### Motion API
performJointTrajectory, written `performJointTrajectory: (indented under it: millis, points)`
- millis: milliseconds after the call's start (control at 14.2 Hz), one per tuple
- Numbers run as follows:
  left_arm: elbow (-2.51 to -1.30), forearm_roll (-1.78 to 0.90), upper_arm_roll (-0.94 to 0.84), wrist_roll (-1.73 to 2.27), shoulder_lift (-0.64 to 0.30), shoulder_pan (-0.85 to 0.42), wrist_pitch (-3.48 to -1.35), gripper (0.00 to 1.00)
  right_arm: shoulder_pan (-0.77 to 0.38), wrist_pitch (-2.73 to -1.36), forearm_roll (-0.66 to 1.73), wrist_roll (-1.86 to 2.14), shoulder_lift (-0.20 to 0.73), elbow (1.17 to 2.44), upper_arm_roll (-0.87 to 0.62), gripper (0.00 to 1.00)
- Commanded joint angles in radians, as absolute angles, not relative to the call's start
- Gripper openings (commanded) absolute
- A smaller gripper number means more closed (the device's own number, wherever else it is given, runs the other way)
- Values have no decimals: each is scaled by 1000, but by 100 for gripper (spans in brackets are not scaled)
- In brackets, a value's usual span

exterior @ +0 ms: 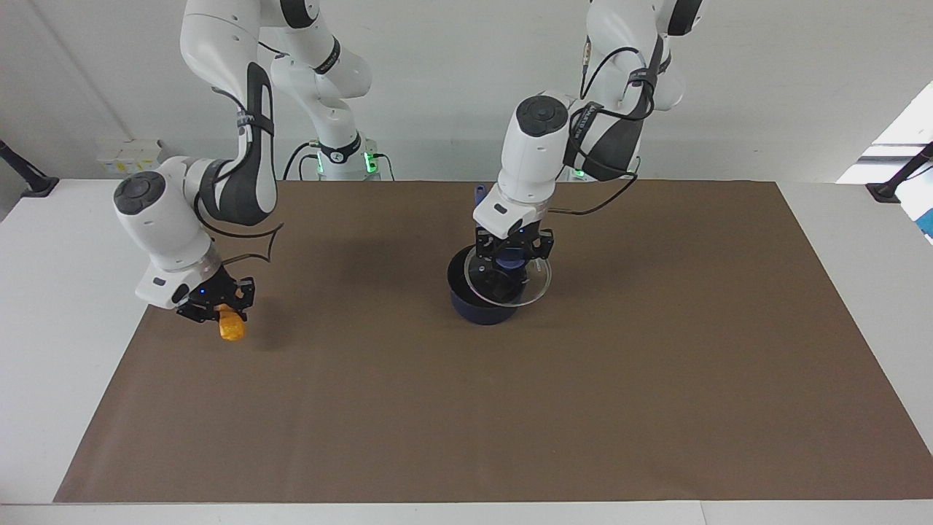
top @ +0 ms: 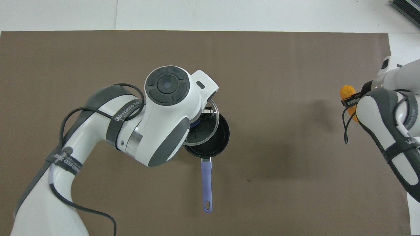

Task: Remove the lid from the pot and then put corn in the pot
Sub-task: 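Lift the lid with the left gripper while the right gripper carries the corn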

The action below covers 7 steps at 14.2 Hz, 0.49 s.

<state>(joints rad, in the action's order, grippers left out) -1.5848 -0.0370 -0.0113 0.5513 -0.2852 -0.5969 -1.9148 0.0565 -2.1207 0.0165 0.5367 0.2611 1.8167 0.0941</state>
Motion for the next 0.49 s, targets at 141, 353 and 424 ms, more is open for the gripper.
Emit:
performJointTrajectory:
  millis: [141,353,424]
  points:
    - [-1597,-26,-18,401,-195,-457,-1810,0,-21,-1930,22,339,160,1752,77,0]
    - [-1600,-28,-18,266,-163,-352,-1770,0,-121,-1797,3,166,147,1675,77,0]
    - [-1598,-34,-18,215,-152,-316,-1764,0,-165,-1792,3,96,147,1671,77,0]
